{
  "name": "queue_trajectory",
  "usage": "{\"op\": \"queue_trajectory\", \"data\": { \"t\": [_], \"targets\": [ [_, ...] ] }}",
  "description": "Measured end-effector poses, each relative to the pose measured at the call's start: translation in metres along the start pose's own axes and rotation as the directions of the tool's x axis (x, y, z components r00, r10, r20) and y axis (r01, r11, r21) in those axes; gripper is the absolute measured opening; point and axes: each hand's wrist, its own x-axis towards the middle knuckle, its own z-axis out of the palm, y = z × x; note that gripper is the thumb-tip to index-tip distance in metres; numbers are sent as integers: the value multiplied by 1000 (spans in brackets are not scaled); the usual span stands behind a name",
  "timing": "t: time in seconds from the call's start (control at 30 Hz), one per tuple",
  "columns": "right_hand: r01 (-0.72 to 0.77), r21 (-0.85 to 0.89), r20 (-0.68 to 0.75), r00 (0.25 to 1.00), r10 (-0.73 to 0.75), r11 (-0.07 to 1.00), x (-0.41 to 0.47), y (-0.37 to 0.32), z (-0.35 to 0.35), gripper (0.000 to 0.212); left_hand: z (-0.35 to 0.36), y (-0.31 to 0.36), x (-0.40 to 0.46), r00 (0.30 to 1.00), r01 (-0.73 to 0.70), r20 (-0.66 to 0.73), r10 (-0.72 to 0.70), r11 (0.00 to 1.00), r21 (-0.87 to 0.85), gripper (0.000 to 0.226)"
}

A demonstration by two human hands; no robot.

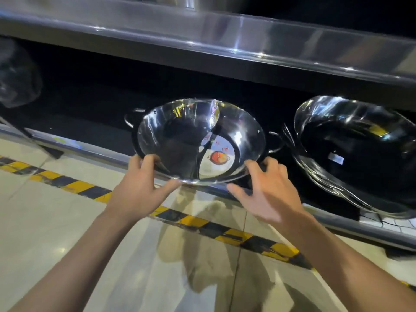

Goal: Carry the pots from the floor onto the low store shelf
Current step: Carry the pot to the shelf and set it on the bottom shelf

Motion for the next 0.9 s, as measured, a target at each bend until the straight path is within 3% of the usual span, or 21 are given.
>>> {"op": "queue_trajectory", "data": {
  "t": [0.2, 0.47, 0.57, 0.7, 0.9],
  "targets": [
    [-16, -59, 25, 1000, 17, 998, 39, 5, 7, 79, 14, -8, 52, 987, 59, 151, -62, 998, 21, 94],
    [-44, -69, 137, 989, 53, 997, 48, 11, 16, 80, 13, -4, 69, 962, 109, 242, -124, 991, 75, 91],
    [-33, -54, 143, 989, 41, 998, 32, 9, 3, 74, -2, 10, 52, 963, 94, 233, -134, 980, 177, 79],
    [-7, -39, 180, 984, 14, 999, -4, 3, -46, 62, -43, 50, 18, 957, 49, 261, -127, 957, 287, 66],
    [1, -39, 264, 964, 9, 999, -55, -20, -175, 60, -144, 137, -46, 944, 11, 310, -111, 952, 306, 56]
  ]
}}
